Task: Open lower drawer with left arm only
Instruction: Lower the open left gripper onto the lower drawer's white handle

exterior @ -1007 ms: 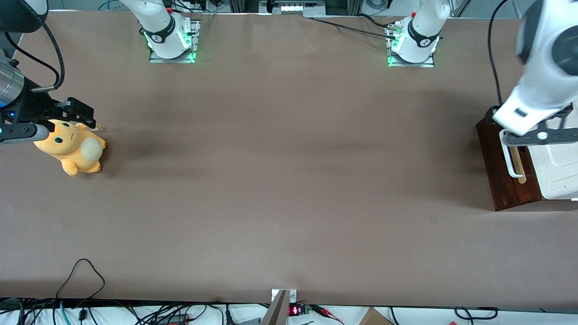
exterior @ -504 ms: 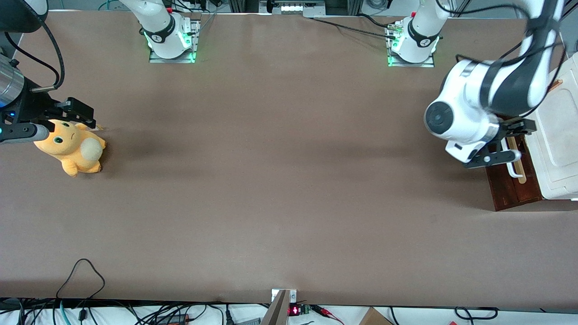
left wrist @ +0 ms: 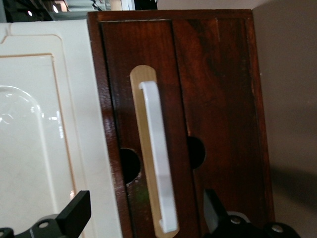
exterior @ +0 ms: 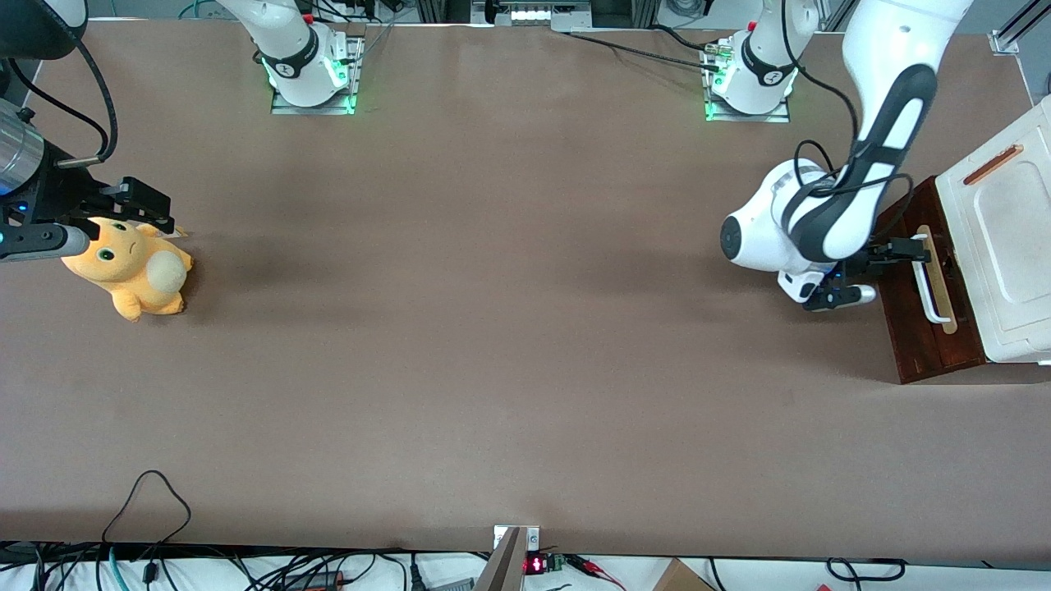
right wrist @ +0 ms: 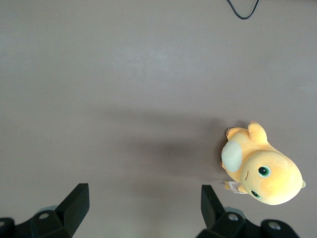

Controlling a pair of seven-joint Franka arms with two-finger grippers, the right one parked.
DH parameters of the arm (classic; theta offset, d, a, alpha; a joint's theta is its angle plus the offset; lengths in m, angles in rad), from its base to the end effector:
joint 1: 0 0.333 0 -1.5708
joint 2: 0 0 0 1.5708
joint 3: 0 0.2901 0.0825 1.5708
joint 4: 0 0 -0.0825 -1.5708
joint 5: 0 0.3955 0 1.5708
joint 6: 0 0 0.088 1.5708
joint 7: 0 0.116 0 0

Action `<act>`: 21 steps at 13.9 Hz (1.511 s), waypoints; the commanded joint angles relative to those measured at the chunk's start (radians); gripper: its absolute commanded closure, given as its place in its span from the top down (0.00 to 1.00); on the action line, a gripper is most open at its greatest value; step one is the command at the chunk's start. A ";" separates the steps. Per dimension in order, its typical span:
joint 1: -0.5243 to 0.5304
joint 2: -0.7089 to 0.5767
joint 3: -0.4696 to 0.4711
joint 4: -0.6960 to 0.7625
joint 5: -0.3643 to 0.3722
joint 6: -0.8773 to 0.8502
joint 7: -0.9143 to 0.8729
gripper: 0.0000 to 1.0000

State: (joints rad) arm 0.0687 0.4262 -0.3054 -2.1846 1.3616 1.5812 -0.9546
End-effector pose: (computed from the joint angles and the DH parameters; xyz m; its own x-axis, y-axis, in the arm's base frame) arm 0.5022 -0.0123 0.1705 0.9938 -0.0564 -0.0961 -0.1067 -0.2332 -0.9665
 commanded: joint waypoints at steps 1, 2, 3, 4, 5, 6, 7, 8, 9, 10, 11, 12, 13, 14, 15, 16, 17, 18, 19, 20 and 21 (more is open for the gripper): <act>0.014 0.040 0.005 -0.035 0.115 0.014 -0.137 1.00; 0.026 0.054 0.021 -0.043 0.160 0.011 -0.163 1.00; 0.031 0.054 0.031 -0.043 0.181 0.008 -0.164 1.00; 0.039 0.059 0.034 -0.043 0.185 0.007 -0.164 1.00; 0.039 0.060 0.035 -0.043 0.186 0.006 -0.164 0.97; 0.040 0.060 0.035 -0.044 0.186 0.005 -0.164 0.92; 0.040 0.060 0.035 -0.044 0.186 0.003 -0.164 0.84; 0.042 0.062 0.037 -0.044 0.186 0.000 -0.165 0.72; 0.045 0.063 0.037 -0.044 0.186 -0.009 -0.167 0.62; 0.046 0.066 0.037 -0.044 0.186 -0.010 -0.168 0.56; 0.046 0.066 0.037 -0.044 0.186 -0.010 -0.170 0.48; 0.046 0.066 0.037 -0.044 0.186 -0.015 -0.174 0.47; 0.048 0.066 0.037 -0.044 0.186 -0.021 -0.174 0.47; 0.052 0.066 0.038 -0.044 0.186 -0.021 -0.174 0.47; 0.053 0.068 0.043 -0.044 0.186 -0.021 -0.174 0.47; 0.054 0.068 0.046 -0.044 0.186 -0.021 -0.174 0.47; 0.056 0.069 0.048 -0.044 0.188 -0.021 -0.174 0.47; 0.059 0.069 0.048 -0.044 0.189 -0.020 -0.176 0.46; 0.059 0.071 0.048 -0.044 0.201 -0.020 -0.176 0.44; 0.059 0.074 0.049 -0.044 0.205 -0.020 -0.176 0.40; 0.059 0.077 0.049 -0.044 0.205 -0.020 -0.176 0.37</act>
State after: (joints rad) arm 0.1203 0.4940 -0.2528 -2.2253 1.5342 1.5713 -1.1144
